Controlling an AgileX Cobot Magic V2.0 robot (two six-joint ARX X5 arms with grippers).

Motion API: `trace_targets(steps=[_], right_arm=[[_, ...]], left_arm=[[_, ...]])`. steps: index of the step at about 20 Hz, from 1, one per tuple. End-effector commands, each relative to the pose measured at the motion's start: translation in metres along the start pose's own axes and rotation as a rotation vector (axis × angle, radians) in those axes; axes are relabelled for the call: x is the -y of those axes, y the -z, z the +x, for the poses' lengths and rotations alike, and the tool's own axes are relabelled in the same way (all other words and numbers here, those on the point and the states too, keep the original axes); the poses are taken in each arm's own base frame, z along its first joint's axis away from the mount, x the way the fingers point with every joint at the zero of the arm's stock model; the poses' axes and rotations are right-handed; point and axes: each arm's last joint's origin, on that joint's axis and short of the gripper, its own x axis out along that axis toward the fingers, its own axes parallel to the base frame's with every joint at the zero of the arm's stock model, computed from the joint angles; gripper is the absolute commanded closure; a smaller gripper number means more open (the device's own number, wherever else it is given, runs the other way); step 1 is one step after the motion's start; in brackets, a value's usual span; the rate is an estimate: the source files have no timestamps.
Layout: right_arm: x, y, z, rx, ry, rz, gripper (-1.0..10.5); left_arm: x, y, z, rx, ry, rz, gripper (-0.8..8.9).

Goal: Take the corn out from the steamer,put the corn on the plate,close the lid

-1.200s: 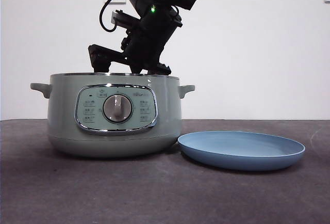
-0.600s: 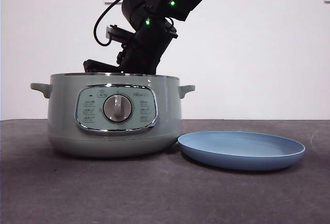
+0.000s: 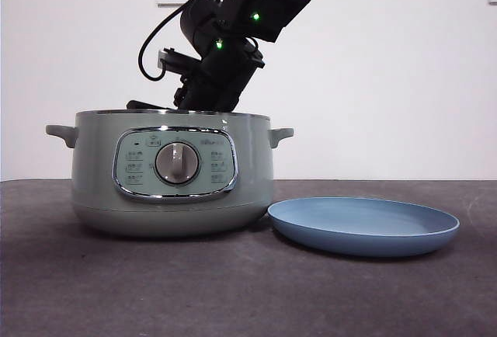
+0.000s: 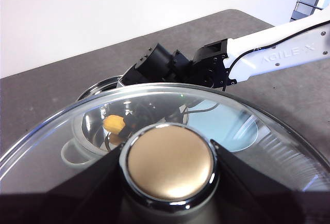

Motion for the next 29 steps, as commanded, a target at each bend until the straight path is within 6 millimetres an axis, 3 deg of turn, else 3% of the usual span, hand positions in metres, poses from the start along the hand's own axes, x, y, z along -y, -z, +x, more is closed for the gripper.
trace_targets(steps=[1,6,11,14,21,26,29], right_arm=[[-0.005,-0.020,-0.031,0.086,-0.002,-0.015,9.6],[-0.012,-0.058,-0.138,0.230,0.013,-0.053,9.6],[0.000,-0.062,-0.247,0.287,0.091,-0.051,9.6],[0.019,-0.052,-0.285,0.247,0.150,-0.041,9.6],[0.059,-0.024,-0.297,0.153,0.187,0.026,9.6],[0.084,0.012,-0.271,0.096,0.211,0.082,9.6],[0.096,0.041,-0.244,0.059,0.192,0.116,9.6]], left_arm=[[0.001,-0.006,-0.007,0.069,0.007,0.026,8.21],[0.001,-0.007,-0.007,0.075,0.007,0.027,8.21],[0.001,-0.008,-0.007,0.086,0.006,0.030,8.21],[0.001,-0.008,-0.007,0.085,0.006,0.030,8.21],[0.001,-0.008,-0.007,0.083,0.006,0.030,8.21],[0.001,-0.008,-0.007,0.084,0.006,0.030,8.21],[0.001,-0.008,-0.007,0.084,0.006,0.030,8.21]])
